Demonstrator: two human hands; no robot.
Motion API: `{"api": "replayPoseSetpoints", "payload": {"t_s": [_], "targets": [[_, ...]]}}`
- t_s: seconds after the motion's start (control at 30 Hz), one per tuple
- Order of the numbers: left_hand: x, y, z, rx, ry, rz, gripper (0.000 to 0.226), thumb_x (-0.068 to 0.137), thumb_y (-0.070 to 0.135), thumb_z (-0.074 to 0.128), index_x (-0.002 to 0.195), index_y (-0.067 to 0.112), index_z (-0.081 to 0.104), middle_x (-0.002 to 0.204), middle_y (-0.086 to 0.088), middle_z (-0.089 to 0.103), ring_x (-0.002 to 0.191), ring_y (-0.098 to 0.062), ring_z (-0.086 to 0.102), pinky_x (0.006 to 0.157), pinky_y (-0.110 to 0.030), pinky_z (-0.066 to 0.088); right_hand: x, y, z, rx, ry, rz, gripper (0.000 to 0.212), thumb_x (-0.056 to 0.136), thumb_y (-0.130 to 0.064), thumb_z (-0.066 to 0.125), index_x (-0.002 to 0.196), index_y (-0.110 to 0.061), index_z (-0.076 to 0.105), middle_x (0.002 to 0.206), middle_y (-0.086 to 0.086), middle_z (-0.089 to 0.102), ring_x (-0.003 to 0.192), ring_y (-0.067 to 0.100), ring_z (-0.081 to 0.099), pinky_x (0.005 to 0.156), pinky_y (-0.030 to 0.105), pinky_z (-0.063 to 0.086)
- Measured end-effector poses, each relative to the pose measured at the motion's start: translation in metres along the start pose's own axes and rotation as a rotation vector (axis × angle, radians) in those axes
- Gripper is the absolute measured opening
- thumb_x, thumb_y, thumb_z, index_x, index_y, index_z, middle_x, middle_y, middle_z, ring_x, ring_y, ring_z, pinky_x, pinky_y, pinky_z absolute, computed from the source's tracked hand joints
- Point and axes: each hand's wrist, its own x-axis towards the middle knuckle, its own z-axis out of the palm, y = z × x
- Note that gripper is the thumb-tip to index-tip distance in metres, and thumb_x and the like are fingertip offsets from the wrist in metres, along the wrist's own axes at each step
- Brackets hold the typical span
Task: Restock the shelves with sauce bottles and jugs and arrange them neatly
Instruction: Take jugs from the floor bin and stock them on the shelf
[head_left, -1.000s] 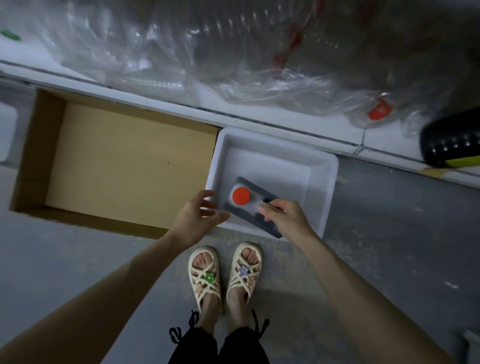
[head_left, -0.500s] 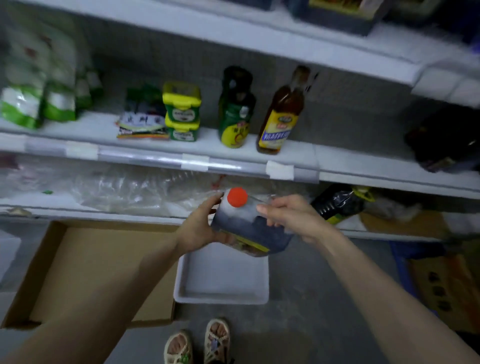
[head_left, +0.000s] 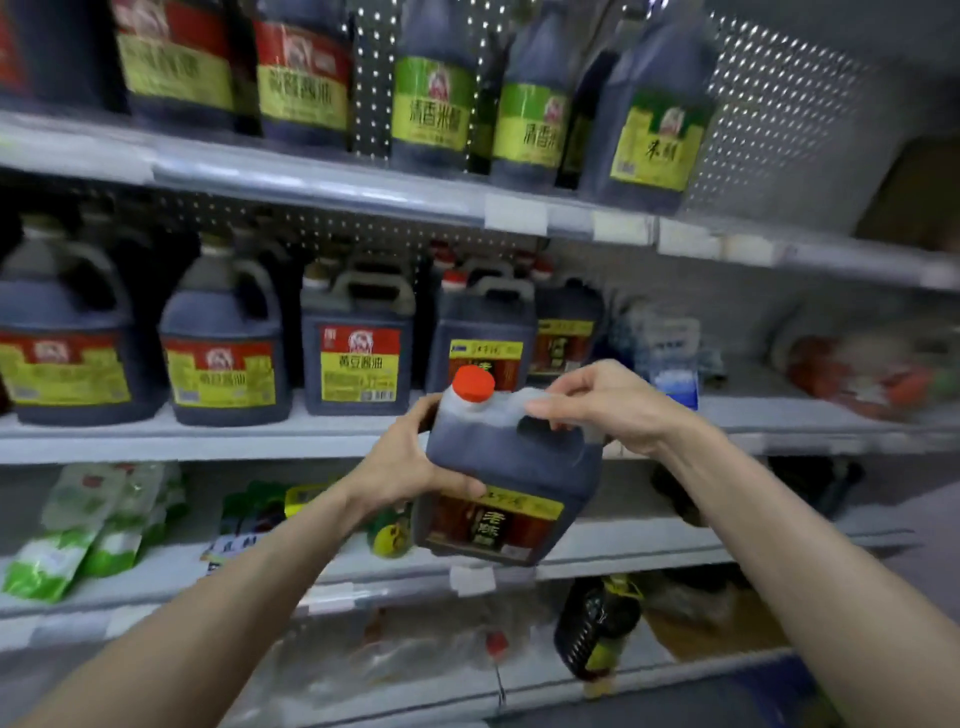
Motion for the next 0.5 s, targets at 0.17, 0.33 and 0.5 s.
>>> {"api": "replayPoseSetpoints", "payload": {"t_s": [0.17, 0.33, 0.5], "targets": [[0.033, 0.05, 0.016, 0.029, -0.008, 0.035, 0.104, 0.04, 0.023, 0.096, 0.131, 0.024, 0.047, 0.113, 0.006, 0.068, 0.1, -0.008, 0.066, 0.09, -0.035, 0.054, -0.002, -0.008, -0.055, 0.008, 0.083, -0.058, 0.018, 0.075, -0.025, 0.081, 0.083, -0.01, 0.075, 0.079, 0.002, 0.071, 0.075, 0.01, 0.063, 0.069, 0.024, 0.047], [0.081, 0.07, 0.048, 0.035, 0.003, 0.05, 0.096, 0.041, 0.027, 0.095, 0.126, 0.027, 0.049, 0.114, 0.006, 0.067, 0.103, -0.012, 0.066, 0.091, -0.042, 0.054, 0.022, 0.013, -0.106, 0.031, 0.138, -0.096, 0.016, 0.077, -0.023, 0.08, 0.085, -0.011, 0.074, 0.078, 0.001, 0.072, 0.071, 0.008, 0.064, 0.065, 0.02, 0.049], [0.143, 0.074, 0.098, 0.04, 0.085, 0.063, 0.084, 0.052, 0.016, 0.093, 0.122, 0.031, 0.049, 0.114, 0.007, 0.066, 0.104, -0.012, 0.064, 0.087, -0.037, 0.056, 0.07, 0.052, -0.164, 0.011, 0.149, -0.16, 0.017, 0.077, -0.019, 0.08, 0.09, -0.009, 0.073, 0.082, 0.005, 0.072, 0.07, 0.007, 0.063, 0.056, 0.012, 0.046]]}}
